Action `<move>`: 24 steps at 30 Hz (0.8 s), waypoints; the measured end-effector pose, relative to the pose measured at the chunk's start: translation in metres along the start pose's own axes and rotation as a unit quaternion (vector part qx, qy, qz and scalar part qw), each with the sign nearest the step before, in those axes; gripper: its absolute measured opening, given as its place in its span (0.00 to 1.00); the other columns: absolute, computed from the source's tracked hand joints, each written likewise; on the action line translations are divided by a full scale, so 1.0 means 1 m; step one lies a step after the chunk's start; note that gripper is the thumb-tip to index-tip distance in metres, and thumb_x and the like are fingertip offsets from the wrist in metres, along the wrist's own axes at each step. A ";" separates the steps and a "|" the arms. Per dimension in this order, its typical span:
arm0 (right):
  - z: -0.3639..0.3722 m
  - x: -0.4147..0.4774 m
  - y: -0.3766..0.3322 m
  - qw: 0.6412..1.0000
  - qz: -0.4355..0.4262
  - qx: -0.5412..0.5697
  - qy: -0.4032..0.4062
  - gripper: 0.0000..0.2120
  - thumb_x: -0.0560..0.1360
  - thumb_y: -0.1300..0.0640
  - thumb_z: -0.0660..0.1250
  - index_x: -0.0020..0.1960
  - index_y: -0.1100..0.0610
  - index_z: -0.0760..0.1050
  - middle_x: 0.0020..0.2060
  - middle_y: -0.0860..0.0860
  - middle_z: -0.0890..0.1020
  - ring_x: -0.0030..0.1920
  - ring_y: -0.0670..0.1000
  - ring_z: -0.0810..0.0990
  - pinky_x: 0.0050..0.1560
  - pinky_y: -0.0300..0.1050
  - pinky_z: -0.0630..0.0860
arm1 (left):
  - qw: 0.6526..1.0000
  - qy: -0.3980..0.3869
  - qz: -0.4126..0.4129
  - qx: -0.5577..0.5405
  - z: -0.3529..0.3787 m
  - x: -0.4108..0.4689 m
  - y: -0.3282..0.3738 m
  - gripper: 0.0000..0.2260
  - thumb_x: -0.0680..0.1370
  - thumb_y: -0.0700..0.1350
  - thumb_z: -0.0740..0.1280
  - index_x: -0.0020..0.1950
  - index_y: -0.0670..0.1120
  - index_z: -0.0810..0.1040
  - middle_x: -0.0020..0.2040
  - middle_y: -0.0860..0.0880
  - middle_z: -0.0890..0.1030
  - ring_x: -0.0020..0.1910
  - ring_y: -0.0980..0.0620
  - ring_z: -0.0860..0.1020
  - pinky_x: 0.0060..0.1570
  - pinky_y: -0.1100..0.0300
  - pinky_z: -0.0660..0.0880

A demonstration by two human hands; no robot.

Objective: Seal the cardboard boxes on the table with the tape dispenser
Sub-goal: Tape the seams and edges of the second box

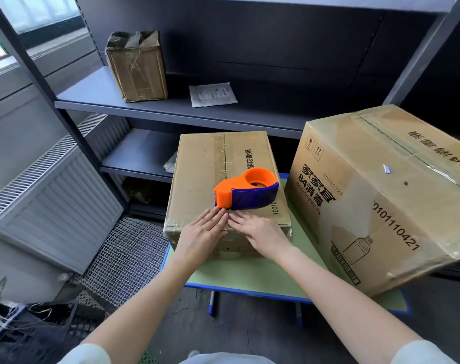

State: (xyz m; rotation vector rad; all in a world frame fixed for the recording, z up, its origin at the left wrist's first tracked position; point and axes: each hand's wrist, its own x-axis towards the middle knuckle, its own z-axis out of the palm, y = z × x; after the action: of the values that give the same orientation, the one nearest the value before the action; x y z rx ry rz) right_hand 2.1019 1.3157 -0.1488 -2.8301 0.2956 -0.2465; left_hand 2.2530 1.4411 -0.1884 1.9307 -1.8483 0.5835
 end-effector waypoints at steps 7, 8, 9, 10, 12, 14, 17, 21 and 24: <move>-0.019 -0.009 0.018 0.998 0.007 -0.024 -0.051 0.24 0.80 0.54 0.60 0.74 0.54 0.60 0.73 0.47 0.62 0.74 0.45 0.57 0.72 0.39 0.51 | 1.000 -0.002 0.008 -0.024 -0.004 0.009 0.021 0.19 0.78 0.48 0.58 0.61 0.39 0.78 0.60 0.44 0.79 0.61 0.49 0.77 0.64 0.52 0.71; -0.023 -0.013 0.022 0.998 0.013 -0.032 -0.052 0.24 0.80 0.54 0.60 0.74 0.54 0.60 0.73 0.47 0.63 0.74 0.45 0.58 0.74 0.41 0.53 | 1.000 0.001 0.016 -0.022 -0.004 0.014 0.027 0.18 0.78 0.48 0.58 0.61 0.40 0.79 0.60 0.45 0.80 0.61 0.50 0.77 0.64 0.53 0.71; -0.026 -0.018 0.027 0.997 0.020 -0.040 -0.055 0.24 0.79 0.53 0.60 0.74 0.54 0.60 0.73 0.47 0.63 0.74 0.46 0.58 0.73 0.42 0.55 | 0.999 0.001 0.023 -0.023 -0.001 0.020 0.033 0.18 0.79 0.49 0.58 0.60 0.40 0.79 0.59 0.45 0.80 0.61 0.50 0.77 0.64 0.53 0.71; -0.027 -0.022 0.030 0.997 0.028 -0.046 -0.059 0.24 0.79 0.53 0.60 0.74 0.54 0.60 0.73 0.48 0.63 0.74 0.46 0.59 0.73 0.42 0.56 | 0.999 -0.001 0.030 -0.025 0.001 0.025 0.037 0.18 0.79 0.49 0.58 0.60 0.40 0.80 0.59 0.45 0.80 0.60 0.50 0.78 0.63 0.54 0.71; -0.030 -0.027 0.035 0.996 0.046 -0.040 -0.058 0.24 0.79 0.54 0.61 0.73 0.53 0.61 0.72 0.48 0.64 0.73 0.46 0.60 0.73 0.44 0.59 | 0.999 -0.011 0.042 -0.029 0.008 0.036 0.044 0.18 0.78 0.49 0.58 0.58 0.41 0.81 0.57 0.45 0.81 0.59 0.50 0.78 0.61 0.54 0.72; -0.030 -0.029 0.035 0.996 0.063 -0.023 -0.051 0.22 0.79 0.56 0.61 0.73 0.53 0.63 0.72 0.48 0.65 0.73 0.46 0.62 0.72 0.45 0.62 | 0.998 -0.010 0.040 -0.041 0.016 0.039 0.046 0.14 0.76 0.46 0.64 0.57 0.41 0.81 0.56 0.45 0.82 0.57 0.50 0.79 0.60 0.54 0.73; -0.027 -0.030 0.033 0.997 0.071 -0.007 -0.035 0.22 0.79 0.58 0.61 0.72 0.52 0.64 0.70 0.47 0.67 0.72 0.46 0.63 0.72 0.43 0.61 | 0.998 -0.013 0.015 -0.062 0.022 0.033 0.048 0.21 0.64 0.38 0.79 0.56 0.41 0.81 0.55 0.45 0.82 0.56 0.50 0.80 0.59 0.55 0.73; -0.031 -0.027 0.033 0.997 0.068 0.014 -0.042 0.22 0.79 0.58 0.62 0.72 0.53 0.64 0.70 0.48 0.67 0.72 0.46 0.63 0.73 0.41 0.58 | 0.998 0.009 0.006 -0.066 0.017 0.035 0.053 0.21 0.62 0.37 0.80 0.54 0.40 0.82 0.53 0.44 0.83 0.54 0.49 0.81 0.57 0.54 0.75; -0.038 -0.028 0.038 0.995 0.053 0.000 -0.080 0.25 0.79 0.57 0.62 0.74 0.54 0.60 0.73 0.48 0.63 0.73 0.46 0.59 0.73 0.42 0.57 | 0.998 0.026 -0.012 -0.061 0.013 0.039 0.056 0.15 0.68 0.41 0.77 0.53 0.41 0.83 0.52 0.45 0.83 0.53 0.49 0.82 0.55 0.53 0.76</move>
State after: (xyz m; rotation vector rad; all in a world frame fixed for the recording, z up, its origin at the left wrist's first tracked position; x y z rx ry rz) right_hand 2.0605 1.2763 -0.1277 -2.8016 0.4092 0.0031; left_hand 2.1989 1.3992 -0.1780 1.8388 -1.7847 0.4970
